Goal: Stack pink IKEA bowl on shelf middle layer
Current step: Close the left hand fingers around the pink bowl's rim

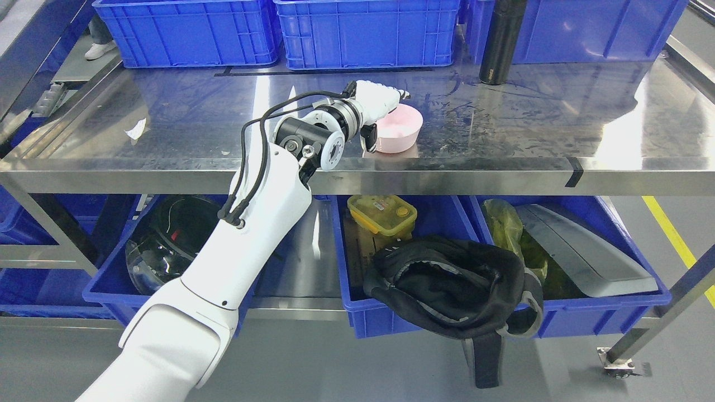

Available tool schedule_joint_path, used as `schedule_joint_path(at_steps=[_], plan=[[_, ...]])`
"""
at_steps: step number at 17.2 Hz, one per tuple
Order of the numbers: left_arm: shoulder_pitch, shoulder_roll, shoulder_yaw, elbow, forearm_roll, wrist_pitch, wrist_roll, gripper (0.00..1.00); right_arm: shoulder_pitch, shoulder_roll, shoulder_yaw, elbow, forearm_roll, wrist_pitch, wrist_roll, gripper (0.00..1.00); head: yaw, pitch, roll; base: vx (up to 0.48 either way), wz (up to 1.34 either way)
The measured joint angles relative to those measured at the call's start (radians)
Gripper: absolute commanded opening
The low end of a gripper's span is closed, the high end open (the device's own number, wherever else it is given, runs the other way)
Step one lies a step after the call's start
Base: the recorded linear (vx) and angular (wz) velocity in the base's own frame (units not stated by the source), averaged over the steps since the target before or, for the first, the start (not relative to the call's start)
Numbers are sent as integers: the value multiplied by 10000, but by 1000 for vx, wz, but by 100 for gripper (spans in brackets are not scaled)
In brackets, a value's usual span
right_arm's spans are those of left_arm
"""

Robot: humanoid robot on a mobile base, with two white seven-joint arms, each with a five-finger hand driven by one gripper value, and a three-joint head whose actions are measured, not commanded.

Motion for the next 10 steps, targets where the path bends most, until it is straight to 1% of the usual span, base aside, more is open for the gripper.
schedule_joint_path(at_steps=[7,10], plan=[[-174,-213,-50,772,-41,115,9,75,-1,0,0,0,0,0,-1,100,0,0,0,3,9],[-329,-259,-56,1128,-4,123,47,71,-1,0,0,0,0,0,-2,100,0,0,0,0,0]])
